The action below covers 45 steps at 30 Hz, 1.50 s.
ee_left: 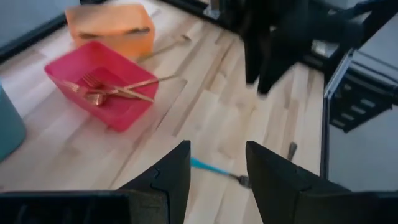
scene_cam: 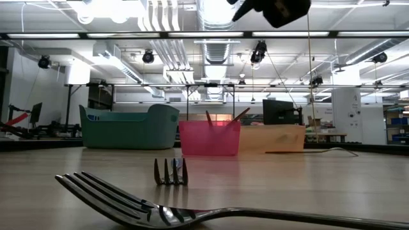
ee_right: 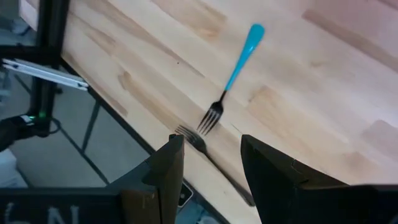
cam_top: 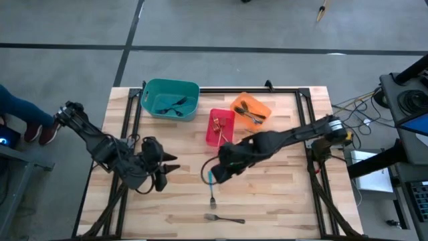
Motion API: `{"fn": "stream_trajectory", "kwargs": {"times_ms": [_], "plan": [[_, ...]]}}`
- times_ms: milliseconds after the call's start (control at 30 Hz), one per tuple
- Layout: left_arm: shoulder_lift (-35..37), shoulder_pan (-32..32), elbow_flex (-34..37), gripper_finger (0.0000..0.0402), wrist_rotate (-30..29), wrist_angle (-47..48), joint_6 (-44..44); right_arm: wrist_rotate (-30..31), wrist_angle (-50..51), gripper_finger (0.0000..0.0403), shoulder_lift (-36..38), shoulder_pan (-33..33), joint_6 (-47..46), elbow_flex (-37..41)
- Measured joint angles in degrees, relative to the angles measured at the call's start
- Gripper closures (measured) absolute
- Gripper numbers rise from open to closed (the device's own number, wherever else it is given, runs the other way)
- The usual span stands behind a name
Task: Sort silverware by color (type)
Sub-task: Put the blue fork into the green bin
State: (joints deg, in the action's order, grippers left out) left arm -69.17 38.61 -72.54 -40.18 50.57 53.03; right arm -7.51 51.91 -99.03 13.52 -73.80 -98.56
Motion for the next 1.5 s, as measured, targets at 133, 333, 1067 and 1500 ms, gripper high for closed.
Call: {"fn": "stream_trajectory", "kwargs": {"times_ms": [133, 333, 1067, 1500], "plan": [[0.00, 0.00, -1.78, 0.0267, -1.12, 0.06, -1.56, -0.50, 0.16, 0.0253, -5.79, 0.61, 3.45, -4.55], [0.00, 0.00, -4.75, 0.0267, -1.23, 0.00, -3.49, -2.73, 5.12, 0.0253, -14.47, 1.55, 47.10, -14.85], [-0.17, 0.09, -10.07, 0.0267, -1.47, 0.00, -11.06, 4.57, 11.92, 0.0253, -37.68, 3.58, 124.18, -30.29], [-0.17, 0.09, -10.07, 0.0267, -2.96, -0.16, -14.58, 4.02, 7.07, 0.0272, -38.90, 1.79, 127.42, -27.84]]}}
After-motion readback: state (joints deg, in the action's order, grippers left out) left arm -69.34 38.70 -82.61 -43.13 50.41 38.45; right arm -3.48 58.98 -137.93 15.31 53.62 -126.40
